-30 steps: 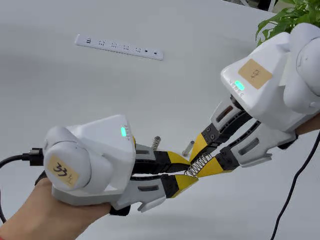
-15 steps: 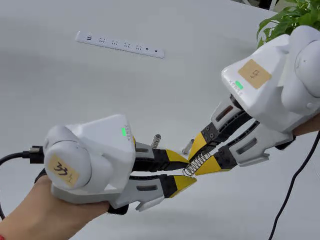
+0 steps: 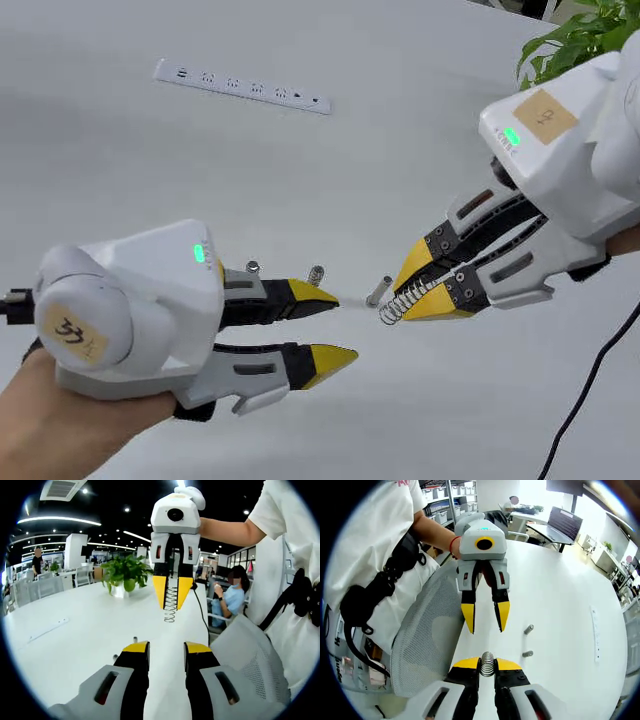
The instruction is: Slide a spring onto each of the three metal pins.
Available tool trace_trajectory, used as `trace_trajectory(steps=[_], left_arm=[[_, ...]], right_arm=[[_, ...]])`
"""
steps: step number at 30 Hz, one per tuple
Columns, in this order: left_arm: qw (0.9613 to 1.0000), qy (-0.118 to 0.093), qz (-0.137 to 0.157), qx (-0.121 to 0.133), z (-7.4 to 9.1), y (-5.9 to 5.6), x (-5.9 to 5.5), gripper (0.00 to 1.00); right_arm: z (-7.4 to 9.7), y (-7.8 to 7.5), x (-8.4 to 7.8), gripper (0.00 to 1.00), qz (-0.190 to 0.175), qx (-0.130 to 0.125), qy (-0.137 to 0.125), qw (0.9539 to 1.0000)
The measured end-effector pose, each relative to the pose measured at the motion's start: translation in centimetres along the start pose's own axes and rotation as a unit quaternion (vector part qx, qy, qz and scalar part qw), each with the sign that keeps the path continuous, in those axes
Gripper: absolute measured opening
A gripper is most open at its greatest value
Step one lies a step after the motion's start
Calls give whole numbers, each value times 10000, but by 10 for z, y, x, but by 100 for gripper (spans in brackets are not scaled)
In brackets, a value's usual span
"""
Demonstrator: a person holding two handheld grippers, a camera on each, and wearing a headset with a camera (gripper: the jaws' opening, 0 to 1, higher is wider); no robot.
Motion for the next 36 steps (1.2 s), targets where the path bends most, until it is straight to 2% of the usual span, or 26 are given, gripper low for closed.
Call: trace_trajectory(steps=[7, 17, 24, 29, 32, 36], left_arm=[[9993, 194, -83, 295, 21, 15, -11, 34], [9970, 430, -152, 618, 46, 33, -25, 48], [9950, 608, -271, 740, 56, 44, -32, 57], [9949, 575, -232, 795, 58, 51, -34, 65], [9950, 532, -235, 818, 58, 53, -35, 70], [9955, 476, -191, 797, 57, 55, -37, 75]], right_arm=[[6, -18, -16, 7, -234, -394, 123, 9989], [6, -44, -45, 7, -521, -724, 441, 9950], [-1, -59, -61, 7, -671, -880, 637, 9918], [-7, -66, -72, 7, -759, -899, 756, 9902], [-12, -76, -80, 7, -816, -892, 790, 9895], [-18, -77, -84, 7, -858, -863, 830, 9891]])
Point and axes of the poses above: the centre of the closed fingertips' face, and the gripper's own axes: z roughly backward along the fingers, y roughly to its left, x roughly out of its top, the point moved 3 cm from there along z, roughly backward along the fingers, and after that the axes turned 12 degrees about -y, right-handed, at the moved point
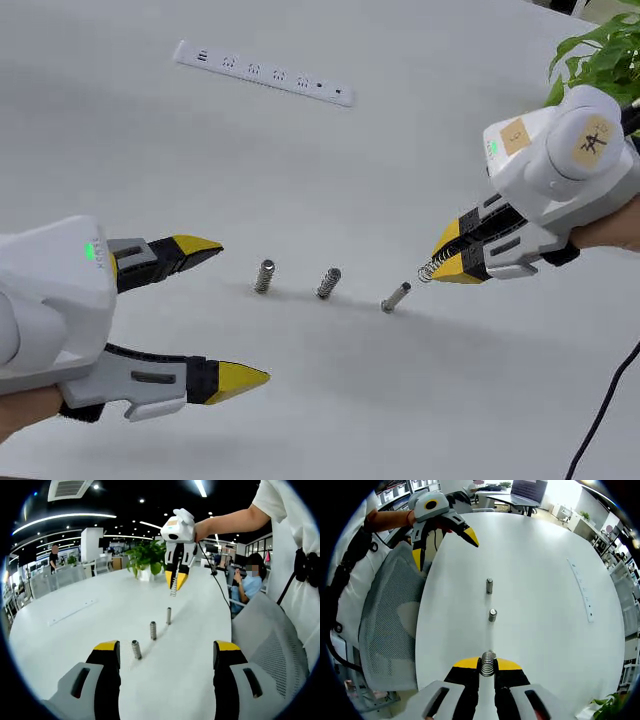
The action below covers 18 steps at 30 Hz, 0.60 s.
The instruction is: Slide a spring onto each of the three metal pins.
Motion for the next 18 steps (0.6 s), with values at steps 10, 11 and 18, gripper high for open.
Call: trace_trajectory(steps=[10, 11, 18], left_arm=[[9999, -64, 89, 6, -2, 1, -4, 83], [9999, -63, 92, -1, -3, 1, -5, 83], [9998, -92, 166, 15, -3, 2, -7, 83]], right_arm=[[-17, -11, -12, 7, -54, 80, 112, 9999], [-19, -11, -13, 7, -60, 97, 121, 9999], [-23, -9, -16, 7, -83, 144, 175, 9997]])
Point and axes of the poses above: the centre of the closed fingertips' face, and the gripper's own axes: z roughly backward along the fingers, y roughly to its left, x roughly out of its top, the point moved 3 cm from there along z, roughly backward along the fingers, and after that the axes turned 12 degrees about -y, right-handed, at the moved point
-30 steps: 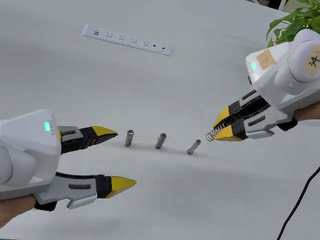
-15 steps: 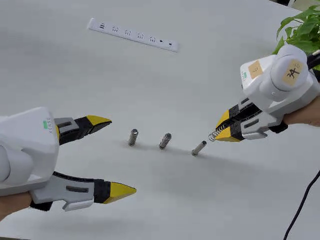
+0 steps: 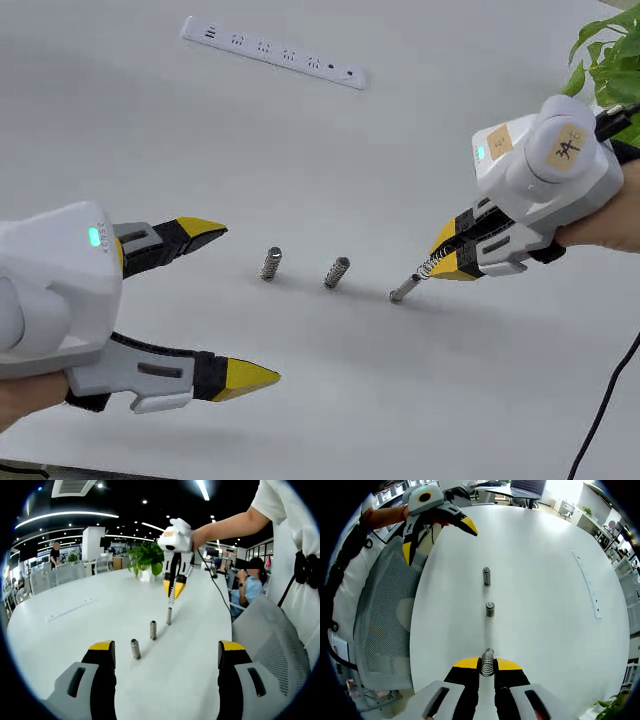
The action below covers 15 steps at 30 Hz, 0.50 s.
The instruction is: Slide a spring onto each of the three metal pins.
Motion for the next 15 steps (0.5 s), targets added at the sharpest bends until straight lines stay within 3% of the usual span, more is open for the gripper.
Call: trace_trajectory(steps=[15], left_arm=[[9999, -43, 115, -6, -1, 1, -3, 83]], right_arm=[[-7, 1, -3, 7, 0, 93, 92, 9999]])
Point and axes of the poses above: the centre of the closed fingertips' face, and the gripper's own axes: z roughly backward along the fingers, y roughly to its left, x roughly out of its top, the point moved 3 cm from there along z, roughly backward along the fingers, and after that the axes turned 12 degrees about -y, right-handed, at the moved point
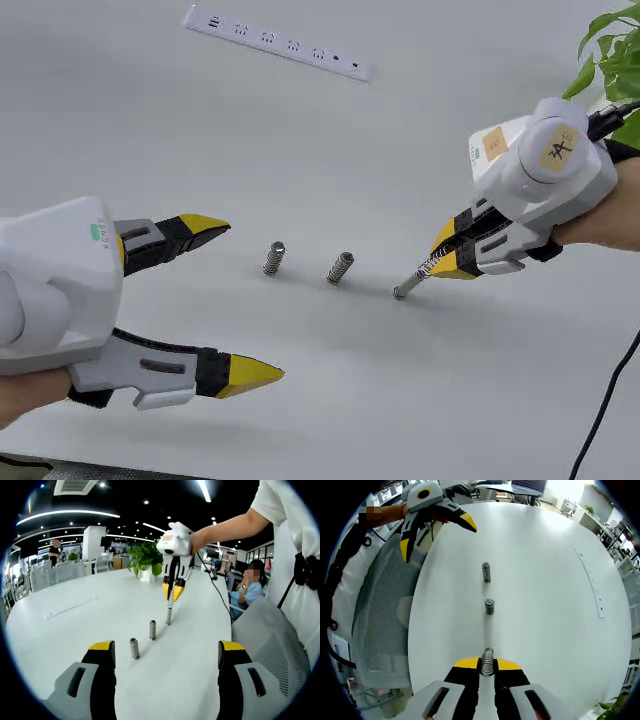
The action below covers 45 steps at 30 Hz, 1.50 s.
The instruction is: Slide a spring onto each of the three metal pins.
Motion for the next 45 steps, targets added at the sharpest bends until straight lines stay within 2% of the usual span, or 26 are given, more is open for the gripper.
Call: trace_trajectory(steps=[26, 45], left_arm=[[10000, -8, 88, -29, -3, -1, -3, 83], [9999, -3, 146, -61, -4, -1, -5, 82]], right_arm=[[-12, 3, -3, 7, -5, 108, 53, 9999], [-24, -2, -9, 7, 97, 152, 95, 9998]])
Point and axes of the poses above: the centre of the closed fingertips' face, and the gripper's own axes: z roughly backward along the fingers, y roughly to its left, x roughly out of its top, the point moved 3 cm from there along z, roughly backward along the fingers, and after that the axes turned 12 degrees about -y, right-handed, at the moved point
